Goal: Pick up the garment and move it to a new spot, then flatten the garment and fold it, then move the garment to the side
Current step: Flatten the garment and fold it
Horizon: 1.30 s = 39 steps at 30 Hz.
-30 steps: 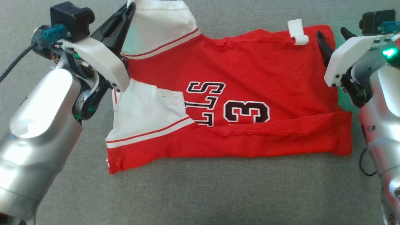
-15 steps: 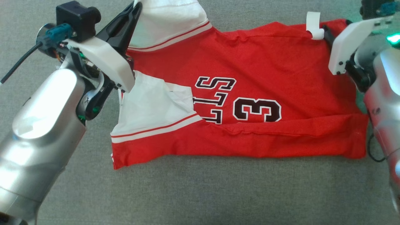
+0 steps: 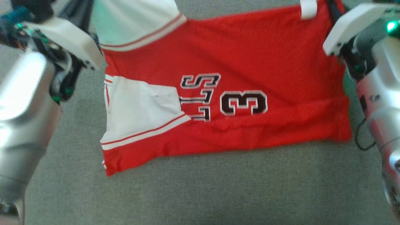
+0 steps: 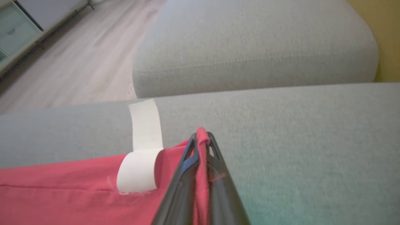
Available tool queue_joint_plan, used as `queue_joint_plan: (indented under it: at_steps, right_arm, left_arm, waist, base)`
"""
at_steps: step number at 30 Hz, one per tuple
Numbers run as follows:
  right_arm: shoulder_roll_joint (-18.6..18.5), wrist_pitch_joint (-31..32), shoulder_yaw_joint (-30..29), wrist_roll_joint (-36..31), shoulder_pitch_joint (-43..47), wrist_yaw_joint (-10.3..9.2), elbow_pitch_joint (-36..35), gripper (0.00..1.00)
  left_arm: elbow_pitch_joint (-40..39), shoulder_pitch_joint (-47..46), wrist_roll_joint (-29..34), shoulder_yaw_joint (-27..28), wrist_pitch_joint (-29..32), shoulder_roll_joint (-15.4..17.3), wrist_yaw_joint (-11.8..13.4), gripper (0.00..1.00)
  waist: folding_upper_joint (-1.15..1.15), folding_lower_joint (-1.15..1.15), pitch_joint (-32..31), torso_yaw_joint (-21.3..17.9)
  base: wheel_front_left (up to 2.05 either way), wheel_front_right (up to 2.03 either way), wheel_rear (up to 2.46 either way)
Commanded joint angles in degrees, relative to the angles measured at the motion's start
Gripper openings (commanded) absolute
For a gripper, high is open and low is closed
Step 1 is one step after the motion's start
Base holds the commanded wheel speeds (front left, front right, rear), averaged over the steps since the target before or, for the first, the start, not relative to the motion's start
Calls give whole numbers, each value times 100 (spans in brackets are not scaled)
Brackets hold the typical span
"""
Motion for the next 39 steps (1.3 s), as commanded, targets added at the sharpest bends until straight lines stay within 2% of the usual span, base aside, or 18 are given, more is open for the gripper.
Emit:
queue_joint_plan:
  at_steps: [1,12,18,22,29,39]
  right_arm:
    - [57,-190,-23,115,-339,-4,-224,0]
    - [253,-755,-164,390,-830,-4,183,0]
    - [258,-803,-100,632,-666,-4,424,0]
    - [231,-696,-58,904,-482,-4,456,0]
    - [25,-281,179,1343,13,-4,355,0]
    - [-331,479,665,1842,748,-4,94,0]
  left_arm:
    - [30,-471,12,328,-133,288,-23,0]
    - [1081,-1238,129,305,-705,-82,-241,0]
    - [1419,-1116,103,105,-881,-200,-420,0]
    - [1413,-873,-194,72,-806,-225,-503,0]
    - [730,-209,-804,-254,-276,4,-543,0]
    - [-671,775,-1557,-708,817,810,-545,0]
  waist:
    - [0,0,28,-54]
    - [0,0,66,-144]
    - [0,0,-78,-110]
    - [0,0,-236,-74]
    - [0,0,-582,6]
    - [0,0,-1103,17]
  base:
    - [0,0,0]
    - [0,0,0]
    - [0,0,0]
    - [0,0,0]
    - [0,0,0]
    - [0,0,0]
